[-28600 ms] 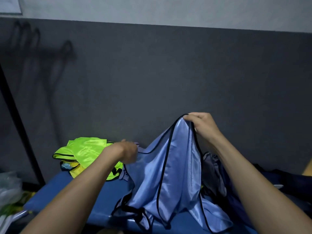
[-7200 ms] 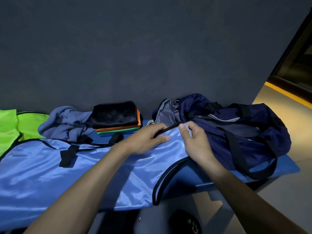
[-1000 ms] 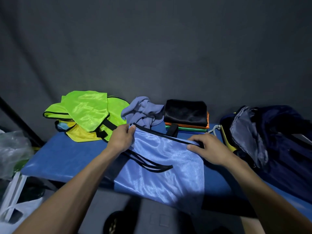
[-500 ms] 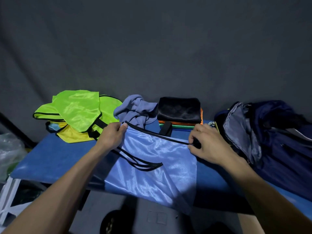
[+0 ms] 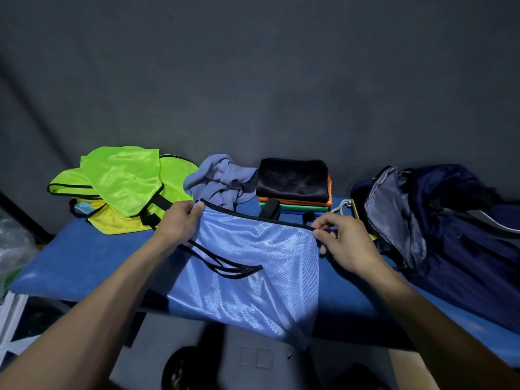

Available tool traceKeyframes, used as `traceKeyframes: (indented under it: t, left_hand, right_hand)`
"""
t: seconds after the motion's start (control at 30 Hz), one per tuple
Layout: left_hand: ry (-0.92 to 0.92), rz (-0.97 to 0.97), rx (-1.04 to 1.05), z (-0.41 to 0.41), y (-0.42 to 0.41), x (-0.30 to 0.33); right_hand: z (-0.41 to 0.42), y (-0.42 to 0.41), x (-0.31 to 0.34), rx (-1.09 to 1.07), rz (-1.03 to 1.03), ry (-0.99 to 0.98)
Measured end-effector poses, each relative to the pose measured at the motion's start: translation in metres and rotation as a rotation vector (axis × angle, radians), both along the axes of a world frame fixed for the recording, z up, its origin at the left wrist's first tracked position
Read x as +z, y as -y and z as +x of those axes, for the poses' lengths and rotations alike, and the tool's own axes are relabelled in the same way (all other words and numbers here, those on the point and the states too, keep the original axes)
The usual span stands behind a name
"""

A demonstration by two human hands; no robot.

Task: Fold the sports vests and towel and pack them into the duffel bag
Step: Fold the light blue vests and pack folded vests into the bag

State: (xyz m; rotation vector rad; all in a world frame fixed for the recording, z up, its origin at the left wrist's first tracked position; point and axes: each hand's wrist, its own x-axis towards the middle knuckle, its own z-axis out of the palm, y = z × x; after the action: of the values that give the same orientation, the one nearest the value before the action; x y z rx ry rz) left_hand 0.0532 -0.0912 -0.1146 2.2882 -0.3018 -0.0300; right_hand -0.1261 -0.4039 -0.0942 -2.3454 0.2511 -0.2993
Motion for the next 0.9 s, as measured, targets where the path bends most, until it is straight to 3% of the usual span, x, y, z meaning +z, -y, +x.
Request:
traceKeyframes:
  t: [0.2,0.3,0.37,0.53,0.67,0.73,0.83,0.9]
  left_hand:
    - [-0.014,-0.01,-0.002,-0.001,0.003,0.0]
    - [-0.019,0.003,-0.013,0.0,0.002,0.001]
    - [-0.015,0.01,-0.036,0.001,0.001,0.003]
    - [-0.004,0.074,-0.08,0.004,0.001,0.007]
    - [0.015,0.104,-0.079,0.006,0.002,0.009]
    - [0.014,0.103,-0.078,0.007,0.002,0.008]
    - [0.012,0.101,-0.084,0.006,0.002,0.009]
    - [0.015,0.095,-0.09,0.006,0.002,0.009]
  right_hand:
    - [0.003,0.005,0.0,0.081,0.498,-0.066]
    - [0.006,0.015,-0.005,0.164,0.607,-0.179]
    - [0.01,0.02,-0.009,0.187,0.507,-0.211]
    - [0.011,0.018,-0.009,0.257,-0.244,-0.098]
    - [0.008,-0.017,0.008,0.124,-0.544,0.072]
    - [0.001,-0.046,0.019,0.166,-0.478,0.011]
    - [-0.009,-0.082,0.018,0.247,-0.218,-0.284]
    - [-0.01,-0.094,0.013,0.263,-0.059,-0.348]
